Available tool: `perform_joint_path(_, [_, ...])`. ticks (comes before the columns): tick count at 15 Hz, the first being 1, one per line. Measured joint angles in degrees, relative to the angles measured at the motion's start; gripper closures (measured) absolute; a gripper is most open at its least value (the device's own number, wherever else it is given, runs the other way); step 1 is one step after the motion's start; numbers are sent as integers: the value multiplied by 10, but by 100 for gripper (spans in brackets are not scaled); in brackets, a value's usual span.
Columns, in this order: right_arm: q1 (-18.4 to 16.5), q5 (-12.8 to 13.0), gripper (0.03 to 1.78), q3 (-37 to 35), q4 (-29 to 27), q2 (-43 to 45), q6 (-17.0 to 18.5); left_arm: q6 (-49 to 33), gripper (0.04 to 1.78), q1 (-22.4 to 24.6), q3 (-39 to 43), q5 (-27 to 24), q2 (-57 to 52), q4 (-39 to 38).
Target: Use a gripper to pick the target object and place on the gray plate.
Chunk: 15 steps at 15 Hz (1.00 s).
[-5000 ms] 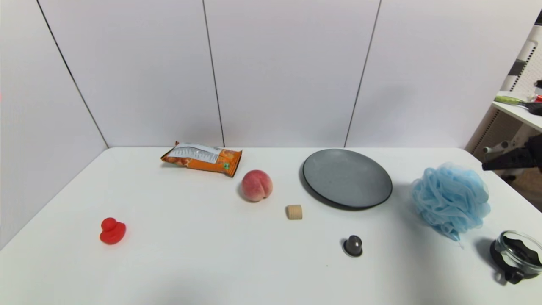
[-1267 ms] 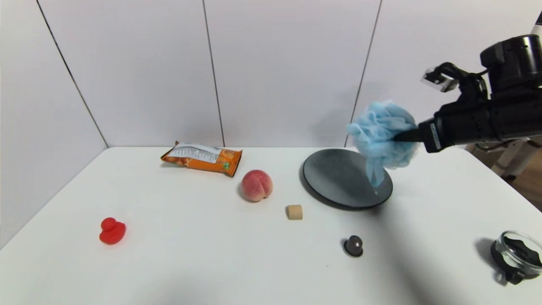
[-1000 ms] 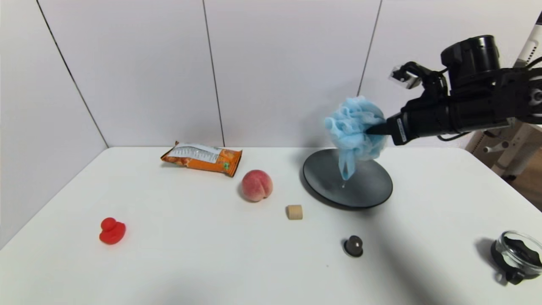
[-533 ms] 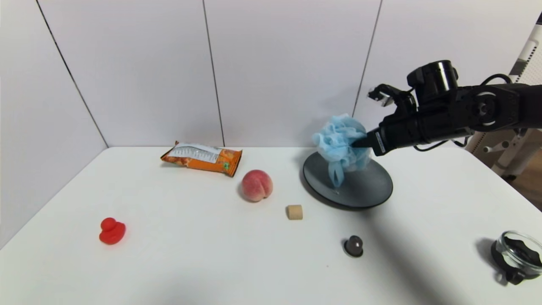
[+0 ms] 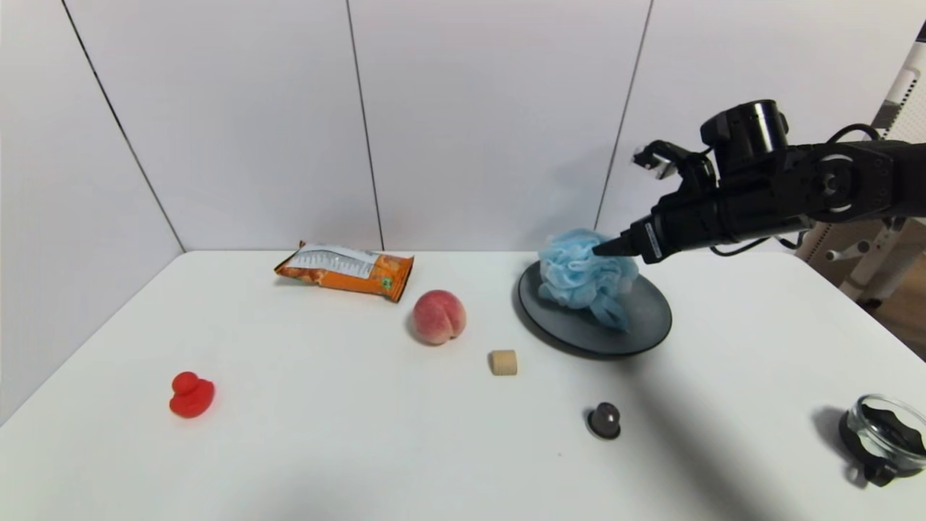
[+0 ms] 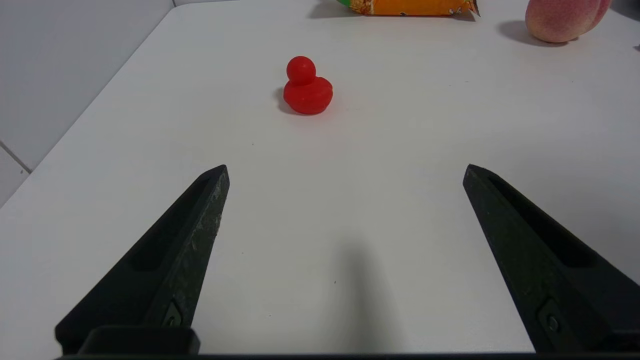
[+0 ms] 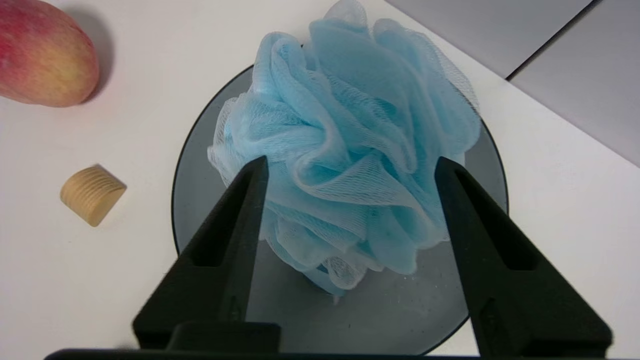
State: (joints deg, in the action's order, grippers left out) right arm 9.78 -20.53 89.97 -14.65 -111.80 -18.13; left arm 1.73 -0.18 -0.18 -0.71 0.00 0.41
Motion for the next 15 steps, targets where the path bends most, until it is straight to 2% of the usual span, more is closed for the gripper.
perform_joint_path(4, [-10, -1, 40, 12, -4, 55, 20, 0, 13, 0, 0, 0, 0, 0])
perform_joint_path(7, [-13, 0, 31, 16, -18, 119, 56, 0, 13, 0, 0, 0, 0, 0])
perform_joint_path(10, [-21, -1, 24, 8, -25, 196, 108, 0, 13, 0, 0, 0, 0, 0])
perform_joint_path(12, [-37, 0, 21, -28, -25, 262, 132, 0, 13, 0, 0, 0, 0, 0])
perform_joint_path(15, [-64, 12, 18, -141, -24, 388, 141, 0, 13, 0, 0, 0, 0, 0])
